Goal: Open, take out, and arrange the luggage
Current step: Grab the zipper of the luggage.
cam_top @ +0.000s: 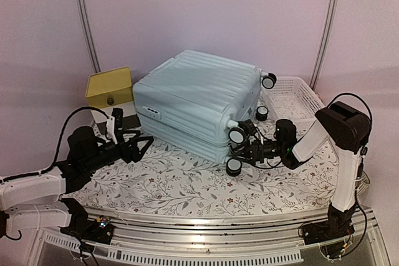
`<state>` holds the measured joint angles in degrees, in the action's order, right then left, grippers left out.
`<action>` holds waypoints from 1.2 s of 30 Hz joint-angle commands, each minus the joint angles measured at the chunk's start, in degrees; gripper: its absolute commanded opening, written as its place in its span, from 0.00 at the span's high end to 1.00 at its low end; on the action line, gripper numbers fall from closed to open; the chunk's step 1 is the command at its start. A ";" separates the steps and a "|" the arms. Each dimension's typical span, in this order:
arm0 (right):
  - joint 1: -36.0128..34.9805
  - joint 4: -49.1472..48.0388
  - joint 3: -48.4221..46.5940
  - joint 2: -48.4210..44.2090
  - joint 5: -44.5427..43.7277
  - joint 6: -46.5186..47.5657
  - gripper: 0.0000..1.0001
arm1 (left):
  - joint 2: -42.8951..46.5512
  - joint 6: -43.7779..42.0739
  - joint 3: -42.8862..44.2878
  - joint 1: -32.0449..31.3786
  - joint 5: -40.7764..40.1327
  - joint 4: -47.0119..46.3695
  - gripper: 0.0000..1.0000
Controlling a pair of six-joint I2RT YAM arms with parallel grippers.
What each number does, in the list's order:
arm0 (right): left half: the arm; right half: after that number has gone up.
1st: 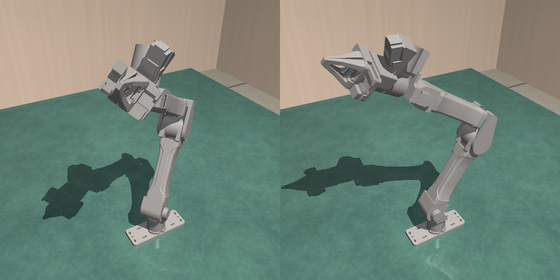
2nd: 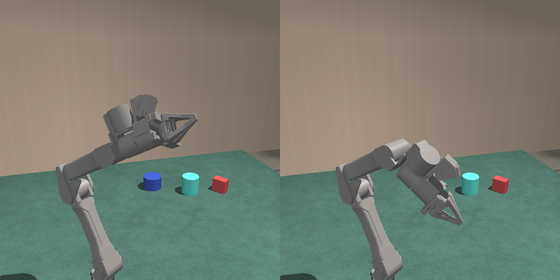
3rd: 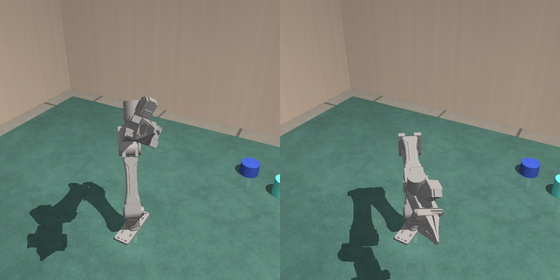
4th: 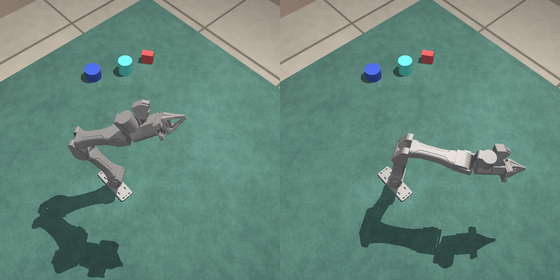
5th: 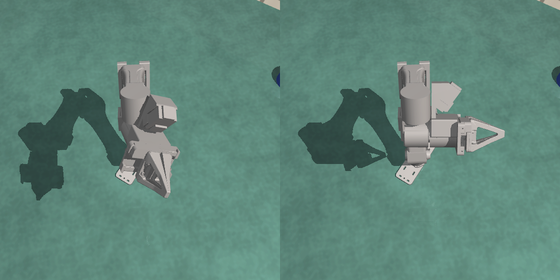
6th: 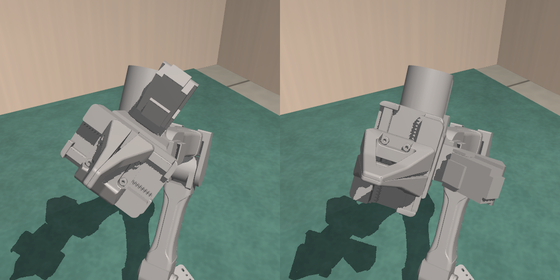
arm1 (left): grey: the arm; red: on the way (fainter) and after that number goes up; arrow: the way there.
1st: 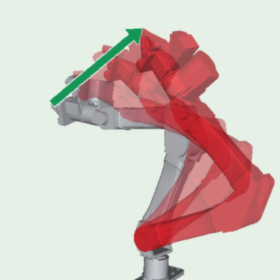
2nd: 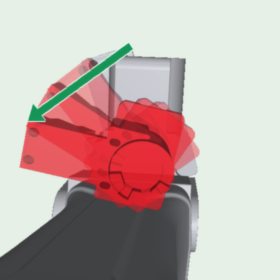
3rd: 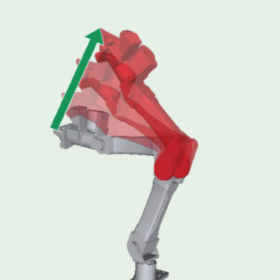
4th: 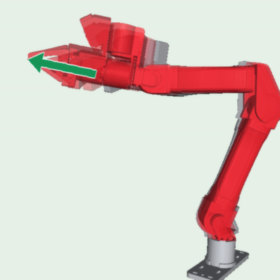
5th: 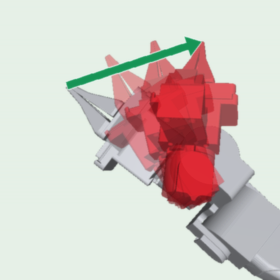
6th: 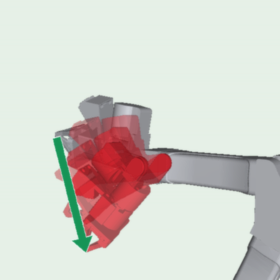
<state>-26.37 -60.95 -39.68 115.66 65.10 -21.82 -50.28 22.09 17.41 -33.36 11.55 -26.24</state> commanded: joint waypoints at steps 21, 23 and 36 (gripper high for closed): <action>1.42 -1.09 1.56 -3.83 -4.03 0.14 0.97 | -0.60 -0.38 1.51 -0.56 0.28 0.05 0.12; 3.10 -0.76 3.01 -5.20 -6.51 0.75 0.98 | -0.69 -0.51 1.49 -0.61 0.23 0.09 0.12; 4.75 10.65 2.85 -11.45 -15.19 8.97 0.98 | -1.32 -0.69 2.27 -0.56 0.18 0.35 0.12</action>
<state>-23.70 -54.26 -35.66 104.81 57.04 -15.25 -51.18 22.06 18.06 -33.36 11.55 -25.96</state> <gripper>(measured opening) 0.024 0.877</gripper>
